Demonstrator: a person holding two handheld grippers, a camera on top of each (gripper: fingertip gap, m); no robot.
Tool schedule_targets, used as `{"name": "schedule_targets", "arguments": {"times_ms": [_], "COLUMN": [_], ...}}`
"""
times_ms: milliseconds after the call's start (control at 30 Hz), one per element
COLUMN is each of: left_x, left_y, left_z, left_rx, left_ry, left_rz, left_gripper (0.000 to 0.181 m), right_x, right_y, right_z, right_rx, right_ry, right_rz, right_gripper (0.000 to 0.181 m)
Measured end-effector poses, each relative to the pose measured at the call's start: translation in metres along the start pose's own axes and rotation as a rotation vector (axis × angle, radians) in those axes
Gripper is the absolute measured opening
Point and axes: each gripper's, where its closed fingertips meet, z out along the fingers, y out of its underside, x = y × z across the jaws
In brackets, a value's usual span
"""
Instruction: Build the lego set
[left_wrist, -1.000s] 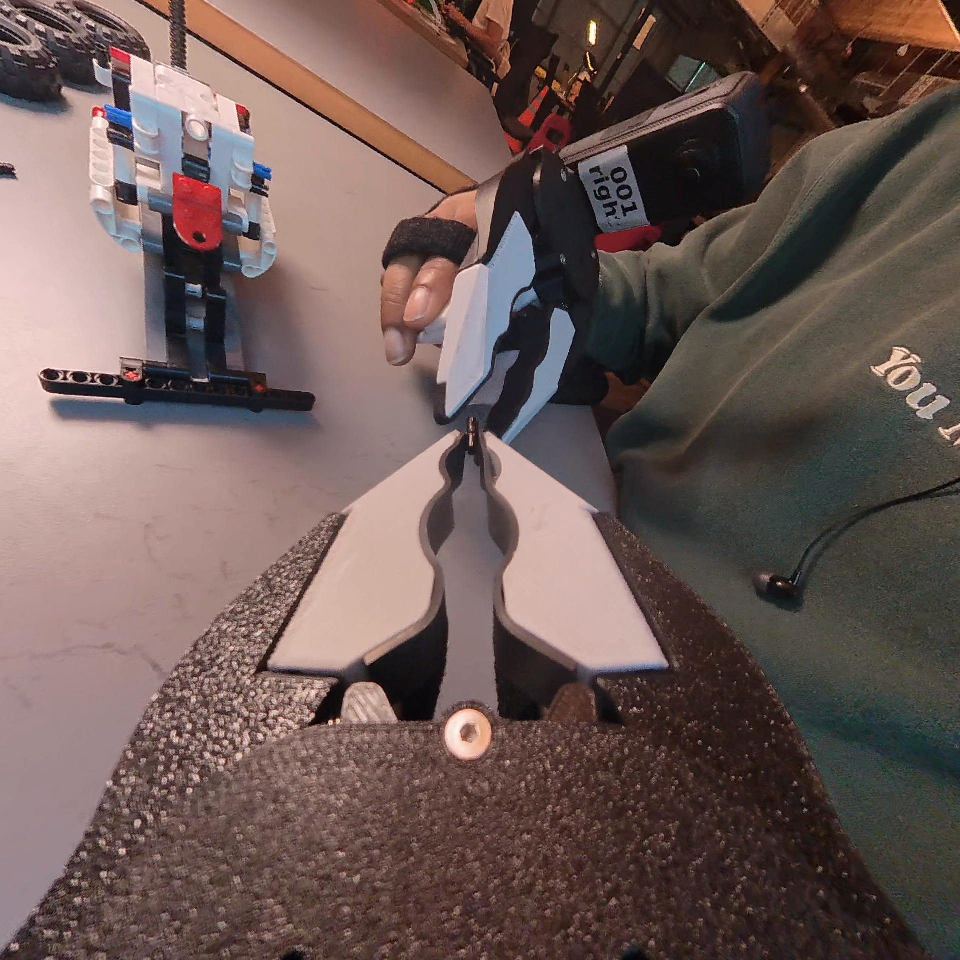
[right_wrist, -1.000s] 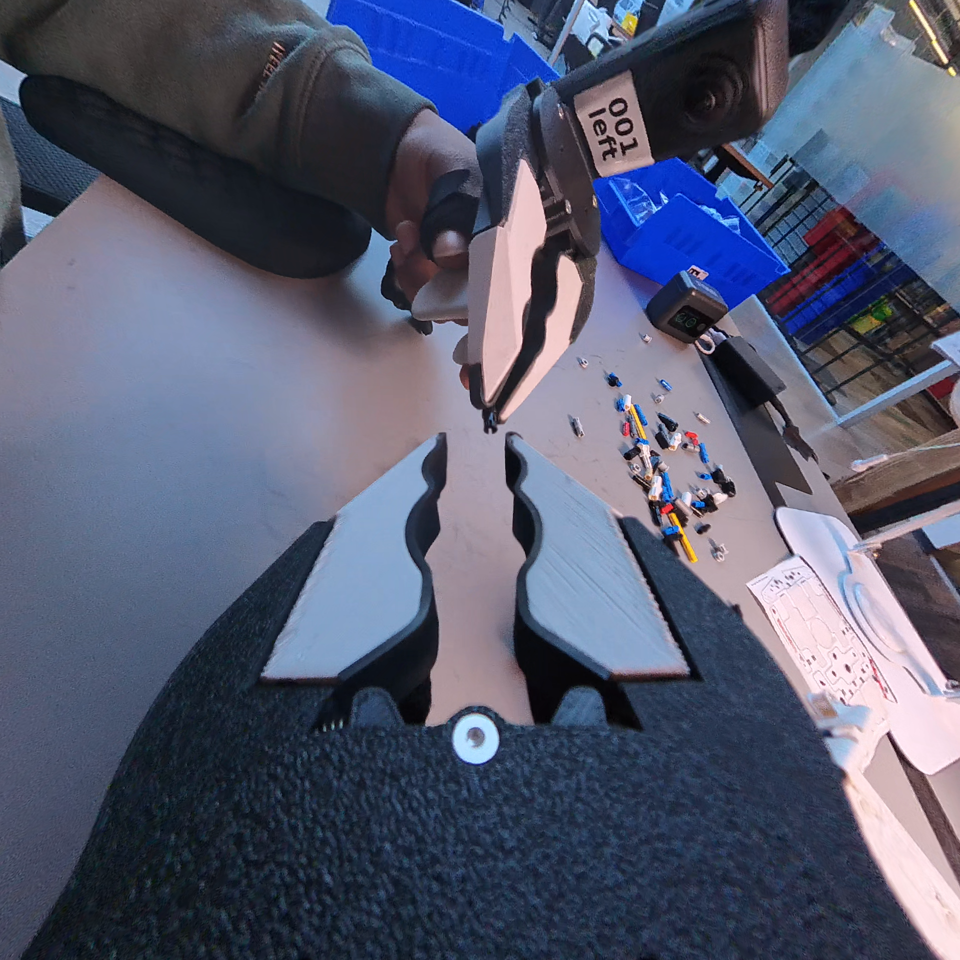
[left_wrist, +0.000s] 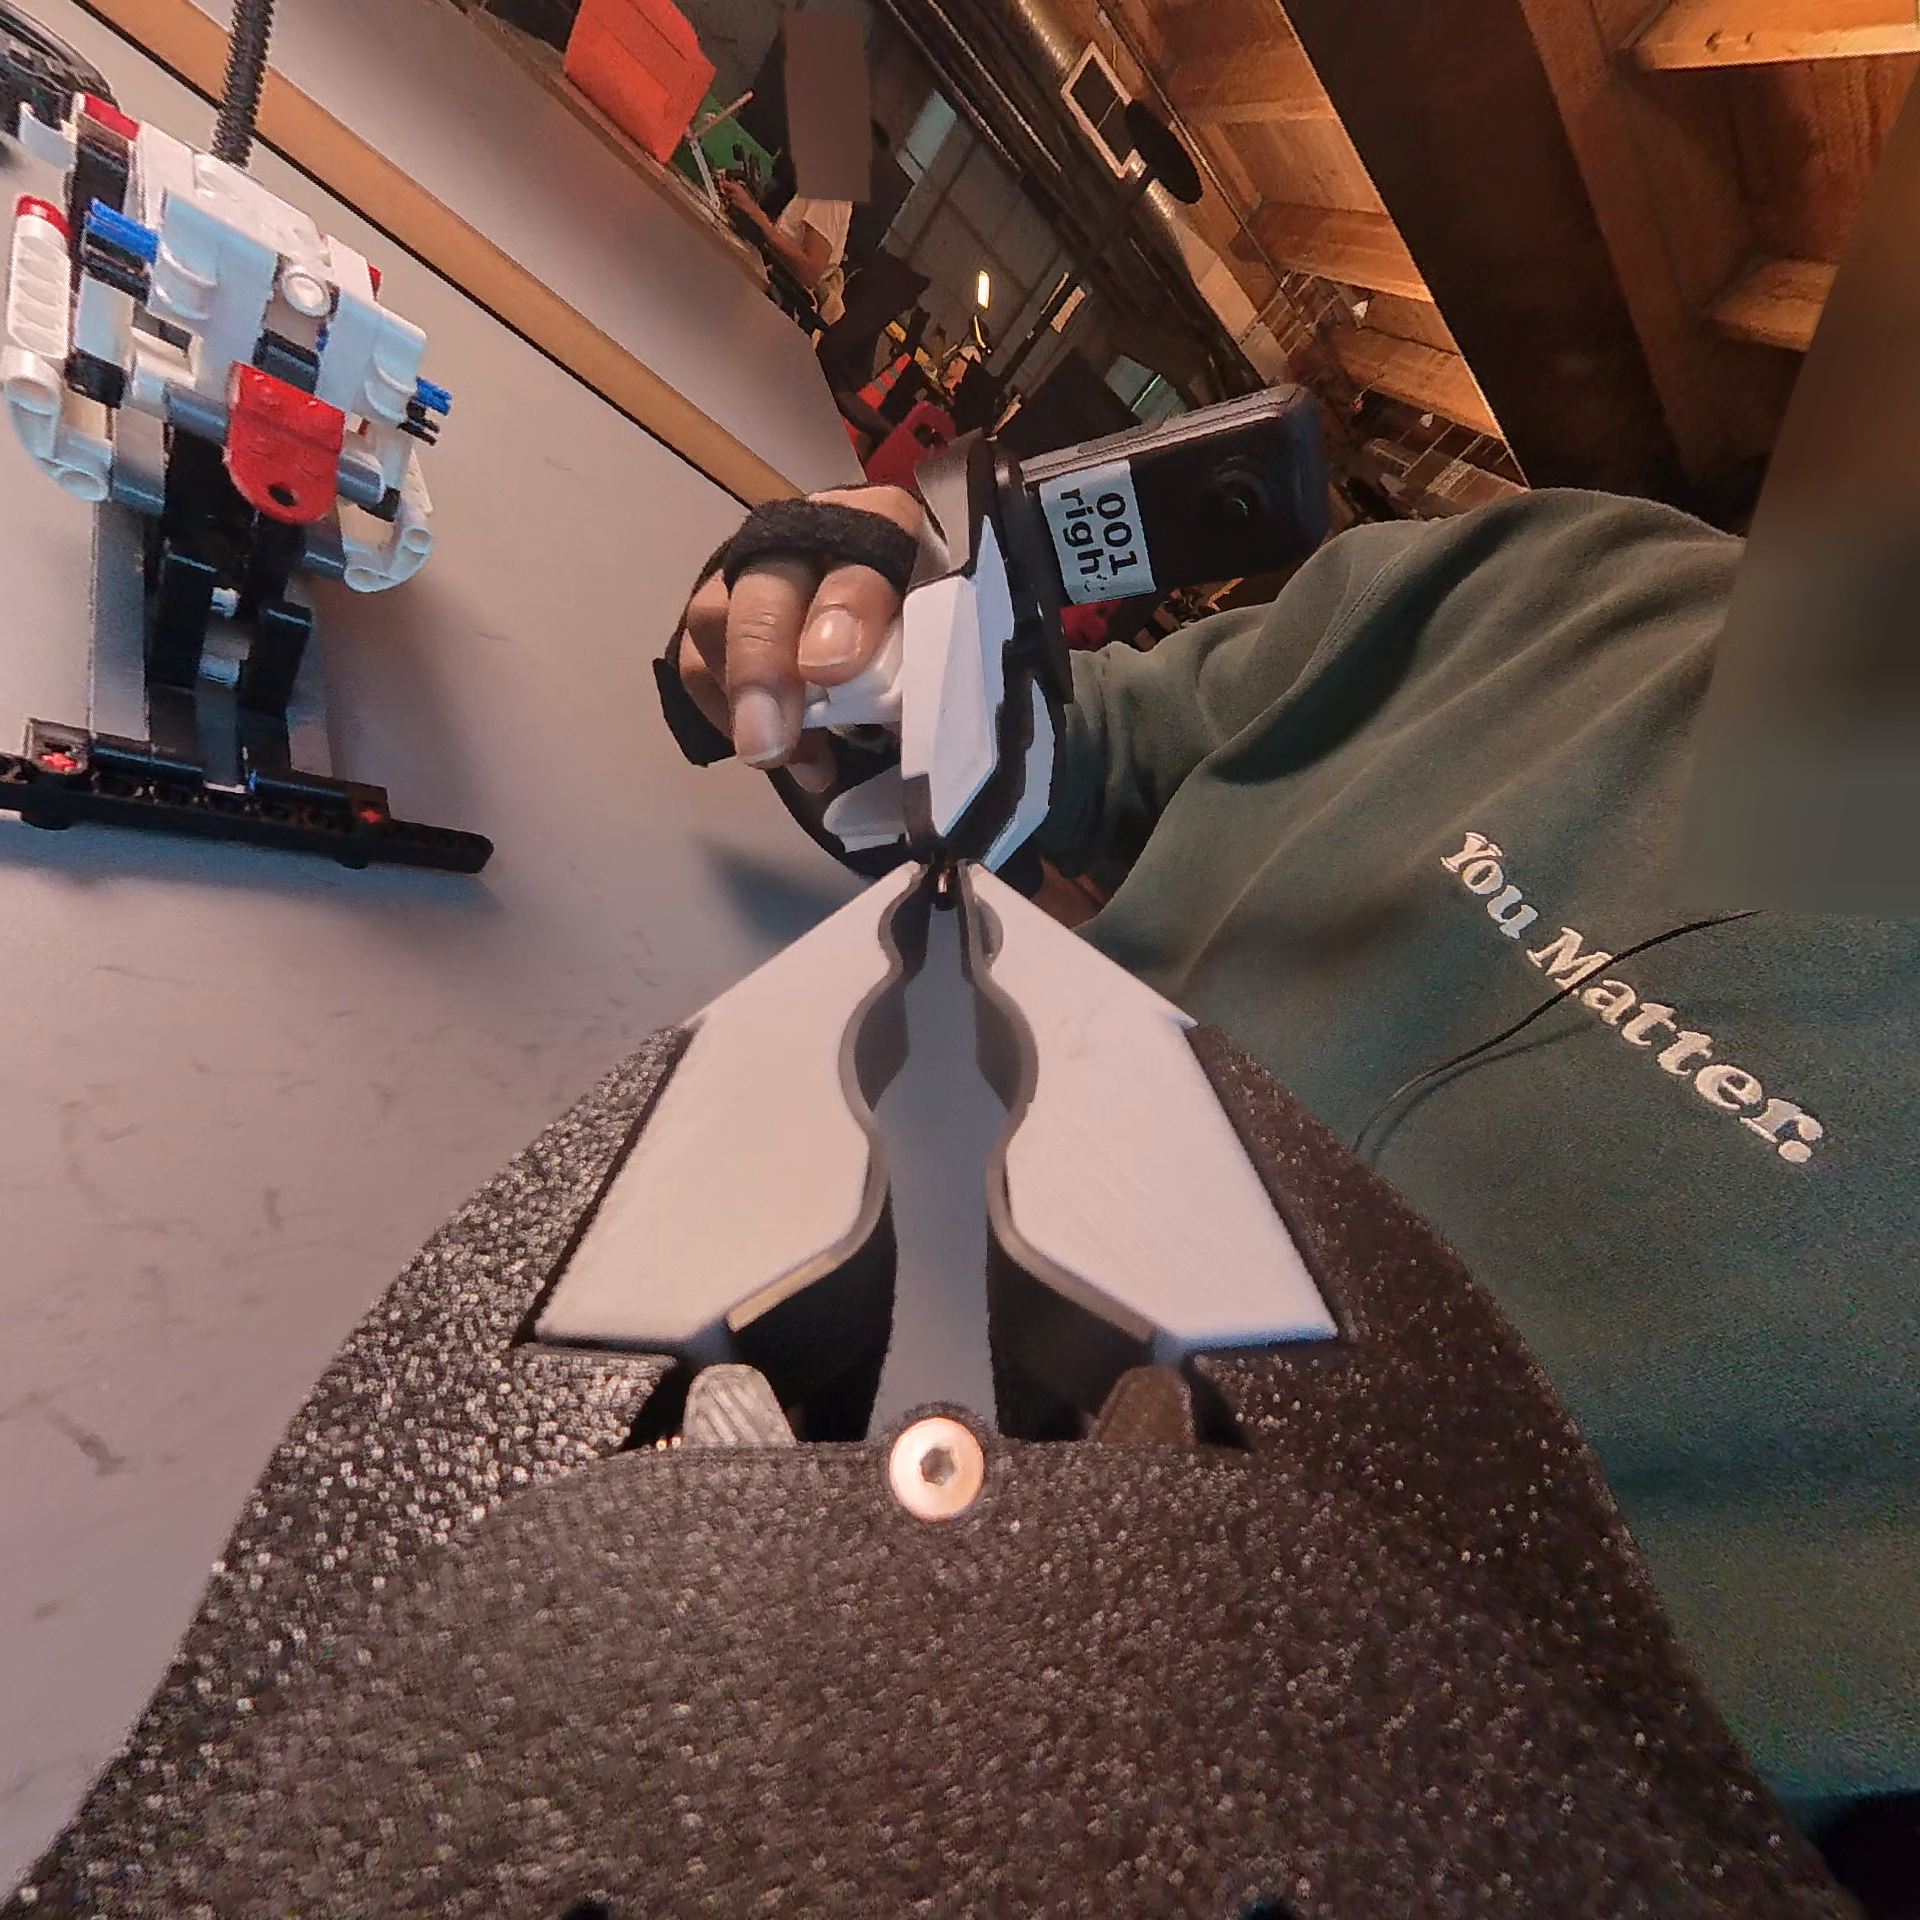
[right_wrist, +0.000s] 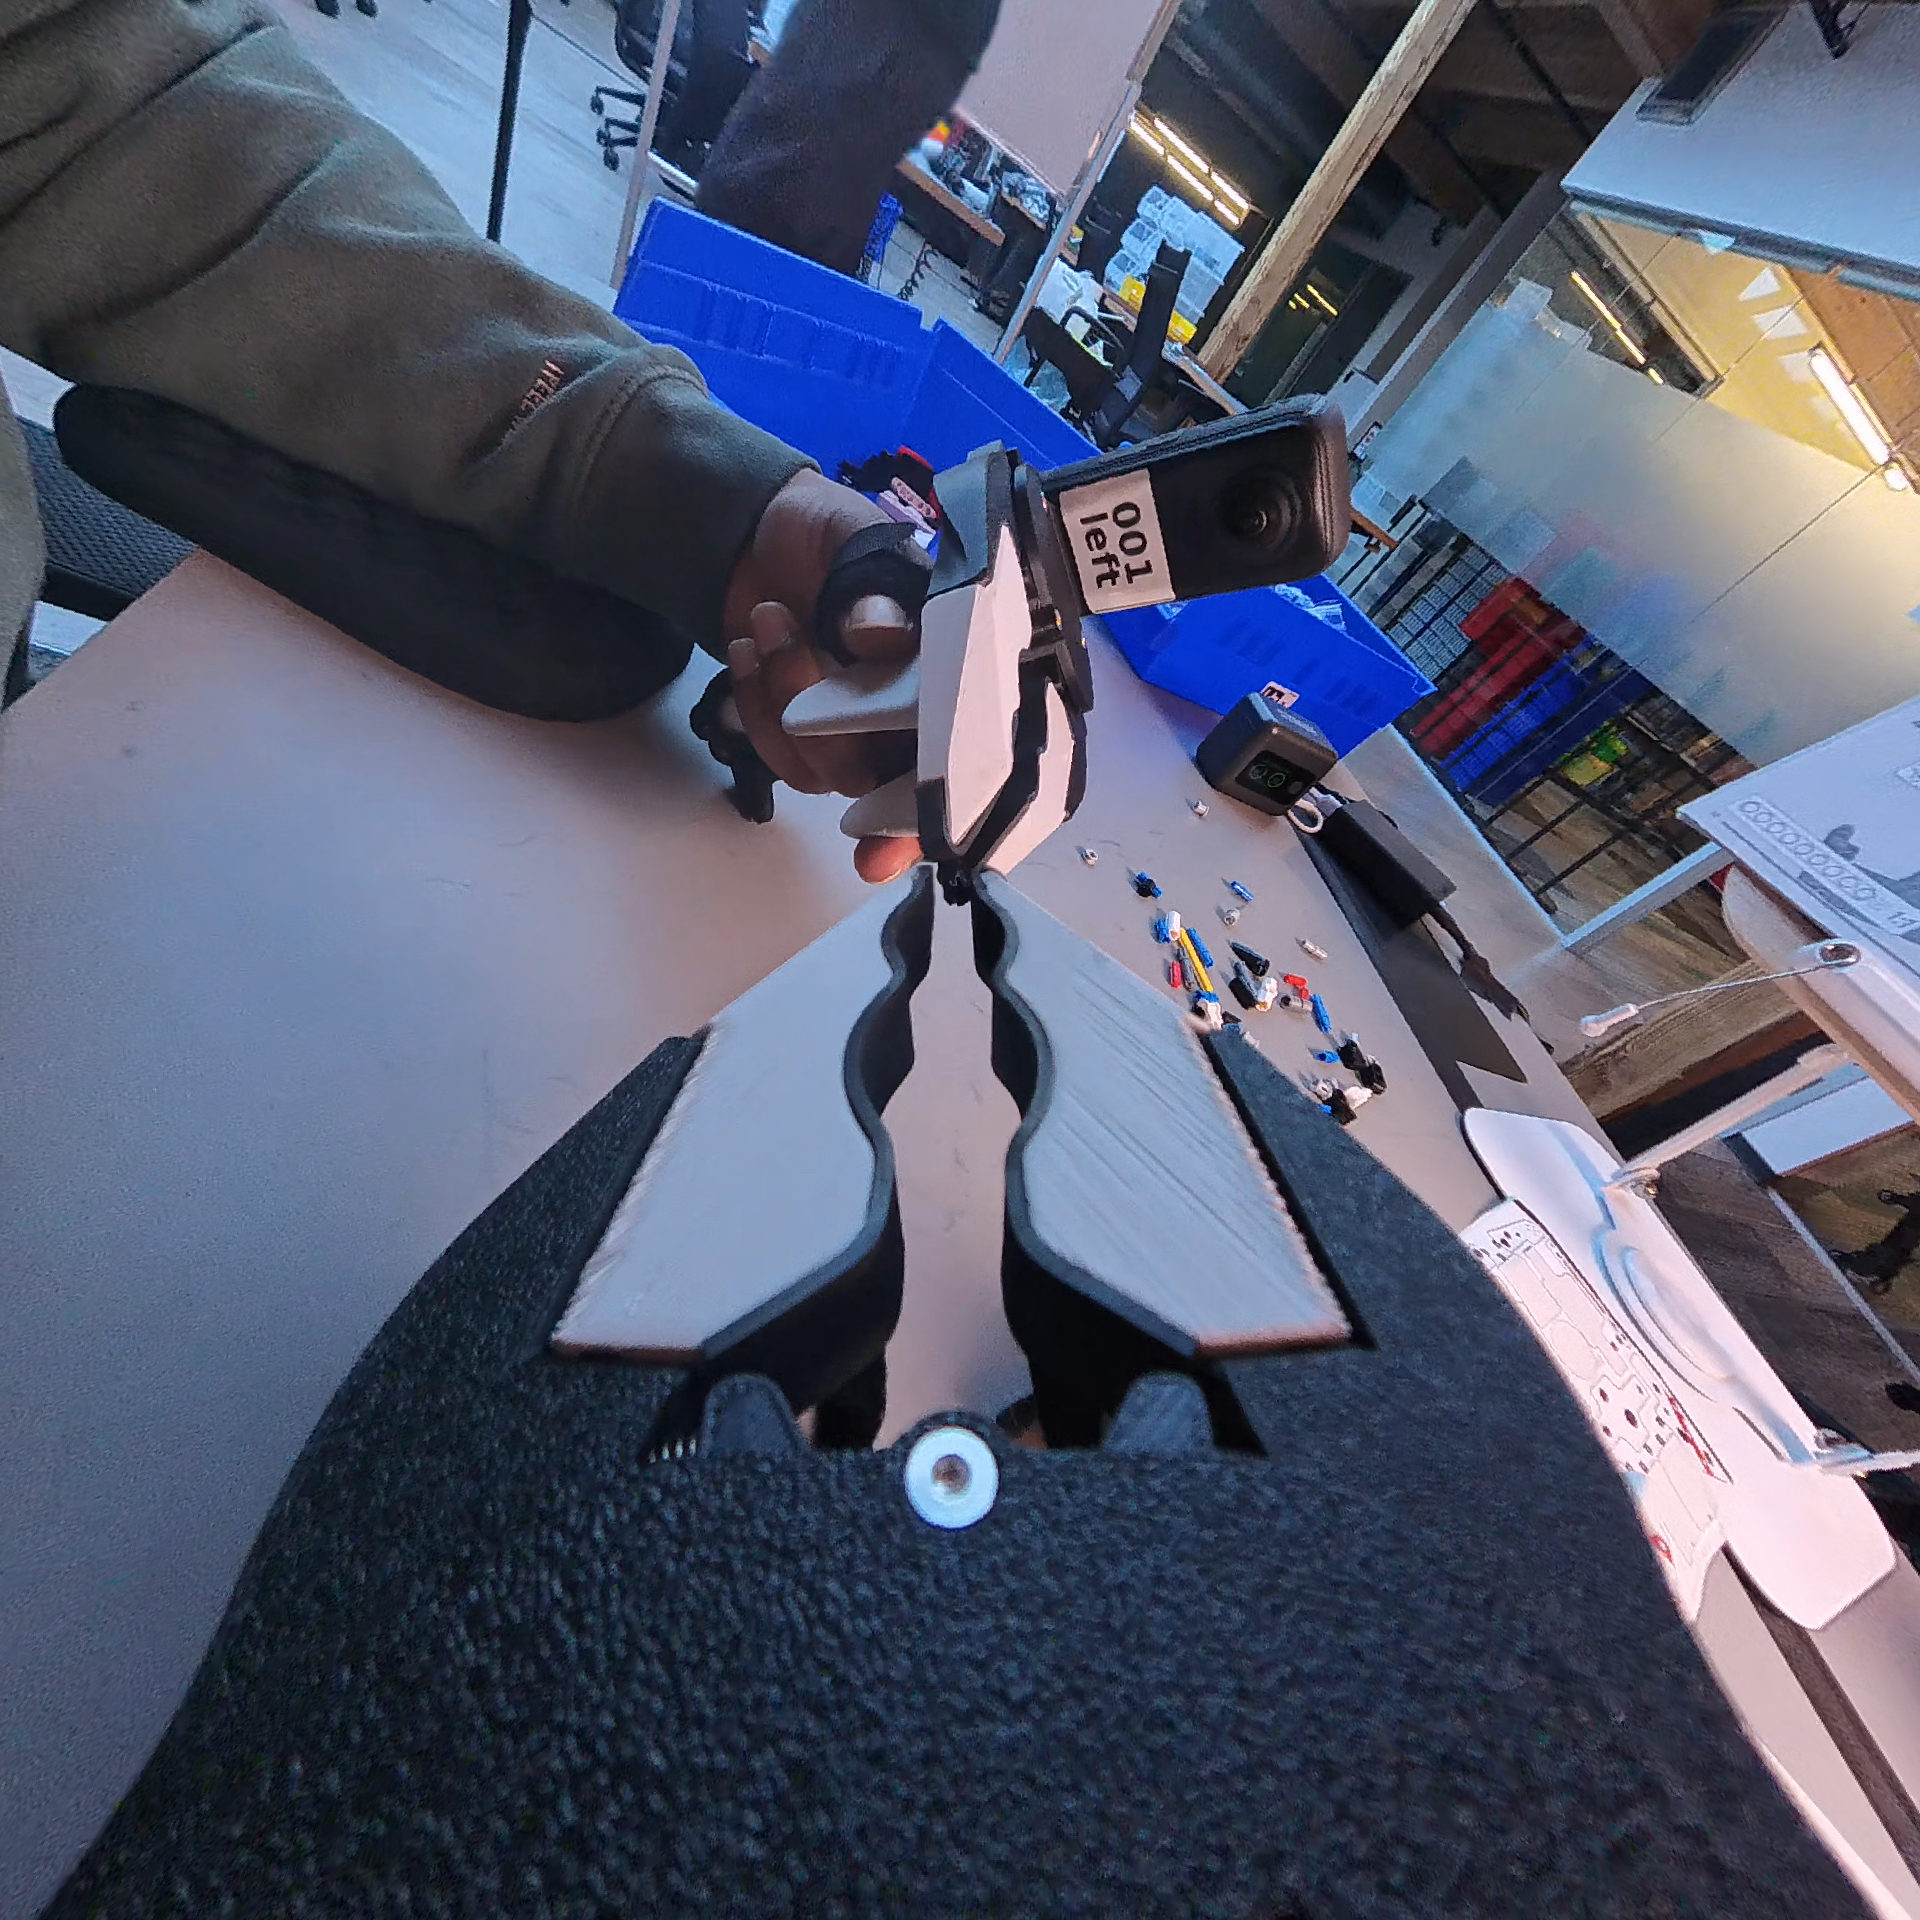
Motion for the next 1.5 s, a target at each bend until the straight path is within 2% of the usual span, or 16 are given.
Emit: {"name": "schedule_targets", "arguments": {"times_ms": [200, 367, 500, 600, 733, 933, 1133, 1267, 1500], "left_x": [0.0, -0.021, -0.055, -0.075, -0.08, -0.076, -0.077, -0.073, -0.07], "left_y": [0.001, 0.002, 0.028, 0.052, 0.073, 0.077, 0.078, 0.079, 0.072], "left_z": [0.001, -0.008, -0.03, -0.046, -0.046, -0.041, -0.037, -0.036, -0.029], "left_rx": [-0.001, -0.03, -0.246, -0.417, -0.53, -0.567, -0.572, -0.578, -0.523], "left_ry": [0.004, -0.177, -0.461, -0.597, -0.602, -0.6, -0.608, -0.593, -0.568], "left_rz": [-0.013, 0.055, 0.23, 0.304, 0.325, 0.369, 0.394, 0.393, 0.405], "left_gripper": [0.004, 0.016, 0.025, 0.035, 0.036, 0.019, 0.008, 0.008, 0.025], "right_x": [-0.002, 0.002, 0.009, 0.013, 0.014, 0.013, 0.003, -0.011, -0.032], "right_y": [0.0, 0.016, 0.034, 0.04, 0.048, 0.061, 0.069, 0.075, 0.081], "right_z": [0.0, 0.0, -0.003, -0.005, -0.005, -0.004, -0.005, -0.008, -0.016], "right_rx": [-0.005, -0.071, -0.149, -0.167, -0.194, -0.256, -0.304, -0.364, -0.463], "right_ry": [-0.008, -0.039, -0.02, -0.01, 0.006, 0.002, -0.067, -0.163, -0.307], "right_rz": [0.0, 0.123, 0.153, 0.181, 0.173, 0.203, 0.23, 0.222, 0.19], "right_gripper": [0.004, 0.004, 0.004, 0.004, 0.004, 0.004, 0.004, 0.004, 0.004]}}
